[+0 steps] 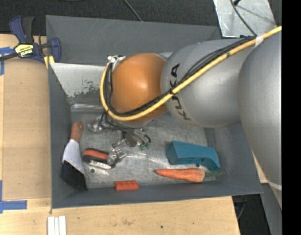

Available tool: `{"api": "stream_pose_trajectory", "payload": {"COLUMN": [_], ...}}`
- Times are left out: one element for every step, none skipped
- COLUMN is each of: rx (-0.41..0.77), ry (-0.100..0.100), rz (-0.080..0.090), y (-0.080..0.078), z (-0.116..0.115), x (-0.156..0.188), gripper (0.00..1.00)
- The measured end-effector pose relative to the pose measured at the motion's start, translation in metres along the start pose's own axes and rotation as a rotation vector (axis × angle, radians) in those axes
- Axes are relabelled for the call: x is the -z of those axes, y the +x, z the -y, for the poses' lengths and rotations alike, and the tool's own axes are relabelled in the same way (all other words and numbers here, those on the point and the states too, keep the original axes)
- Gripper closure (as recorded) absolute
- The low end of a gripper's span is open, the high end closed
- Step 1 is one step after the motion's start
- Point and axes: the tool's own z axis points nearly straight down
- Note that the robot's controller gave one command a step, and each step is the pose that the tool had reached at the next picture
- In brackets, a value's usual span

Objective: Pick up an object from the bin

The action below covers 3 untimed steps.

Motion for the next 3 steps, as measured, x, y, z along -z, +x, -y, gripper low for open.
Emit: {"api": "stream_pose_trajectory", "payload": {"rx": [-0.008,-0.008,0.191], "ry": [0.001,0.001,0.0], "rz": [0.012,0.012,-0.003], "y": [0.042,0.042,0.036], "z": [-0.004,-0.004,0.004], "x": [-0.067,-0.067,0.137], "gripper": [1.0,1.0,1.0]}}
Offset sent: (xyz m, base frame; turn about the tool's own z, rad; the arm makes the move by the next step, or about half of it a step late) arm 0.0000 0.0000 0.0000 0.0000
